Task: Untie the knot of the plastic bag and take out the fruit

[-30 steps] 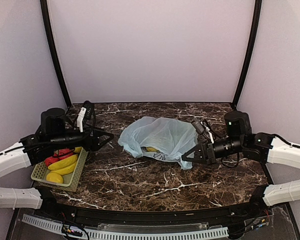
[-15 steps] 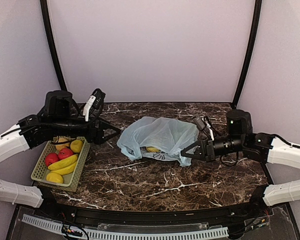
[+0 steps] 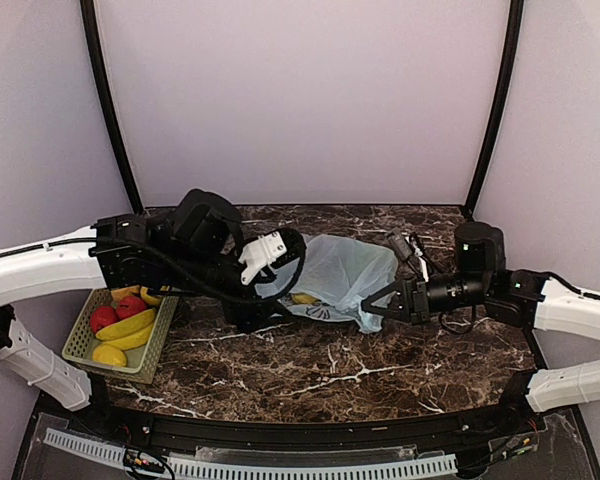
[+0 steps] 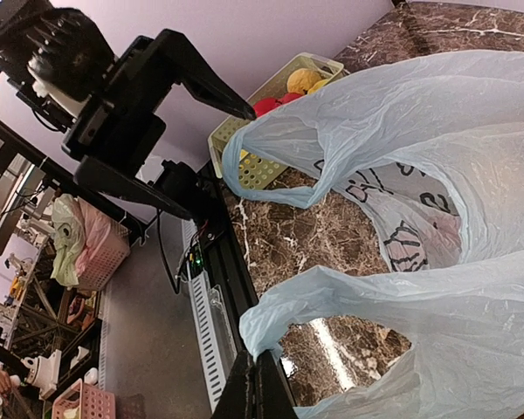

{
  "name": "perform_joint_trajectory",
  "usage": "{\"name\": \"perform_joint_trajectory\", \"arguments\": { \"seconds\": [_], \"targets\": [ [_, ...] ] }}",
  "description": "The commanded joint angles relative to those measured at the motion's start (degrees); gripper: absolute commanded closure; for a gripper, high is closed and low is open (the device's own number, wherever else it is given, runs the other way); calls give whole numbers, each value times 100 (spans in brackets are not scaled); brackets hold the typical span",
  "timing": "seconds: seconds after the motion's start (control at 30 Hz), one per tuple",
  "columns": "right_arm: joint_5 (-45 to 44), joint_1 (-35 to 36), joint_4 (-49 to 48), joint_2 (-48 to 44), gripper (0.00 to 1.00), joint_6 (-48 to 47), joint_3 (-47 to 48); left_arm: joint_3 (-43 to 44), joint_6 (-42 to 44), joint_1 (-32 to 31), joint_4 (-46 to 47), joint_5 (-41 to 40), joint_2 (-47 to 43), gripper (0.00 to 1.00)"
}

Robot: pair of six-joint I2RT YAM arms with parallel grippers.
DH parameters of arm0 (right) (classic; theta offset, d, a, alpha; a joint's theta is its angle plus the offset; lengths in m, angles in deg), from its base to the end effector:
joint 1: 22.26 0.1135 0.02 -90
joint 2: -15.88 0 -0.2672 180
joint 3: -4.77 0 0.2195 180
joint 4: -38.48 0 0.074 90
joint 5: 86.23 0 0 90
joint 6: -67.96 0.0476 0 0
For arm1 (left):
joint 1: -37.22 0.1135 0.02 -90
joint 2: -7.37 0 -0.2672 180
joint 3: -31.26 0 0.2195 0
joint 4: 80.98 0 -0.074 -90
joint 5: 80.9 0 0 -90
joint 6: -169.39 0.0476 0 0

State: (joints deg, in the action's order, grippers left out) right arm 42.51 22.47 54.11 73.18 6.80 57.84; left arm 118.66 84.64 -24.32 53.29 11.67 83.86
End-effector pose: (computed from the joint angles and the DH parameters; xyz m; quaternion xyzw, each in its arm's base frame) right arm 0.1205 0.1613 0.2844 -0.2955 0.7384 0.5420 0.2716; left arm 0.1282 -0.2409 0.3454 0.4964 0.7341 -0.2359 0.3989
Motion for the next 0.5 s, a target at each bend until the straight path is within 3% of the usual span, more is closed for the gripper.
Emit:
{"name": "perform_joint_trajectory", "arguments": {
  "seconds": [0.0, 0.37, 0.43, 0.47],
  "targets": [
    [4, 31, -391, -81, 100, 89, -93, 277, 822, -249, -1034, -1053, 294, 17],
    [-25, 34, -528, -184, 100, 172, -194, 383, 1397, -627, -1534, -2456, 731, 16],
    [-31, 29, -503, -177, 100, 167, -210, 310, 1388, -646, -1313, -2673, 667, 25],
    [-33, 35, -486, -173, 100, 162, -214, 282, 1379, -648, -1138, -2753, 604, 37]
  ]
}}
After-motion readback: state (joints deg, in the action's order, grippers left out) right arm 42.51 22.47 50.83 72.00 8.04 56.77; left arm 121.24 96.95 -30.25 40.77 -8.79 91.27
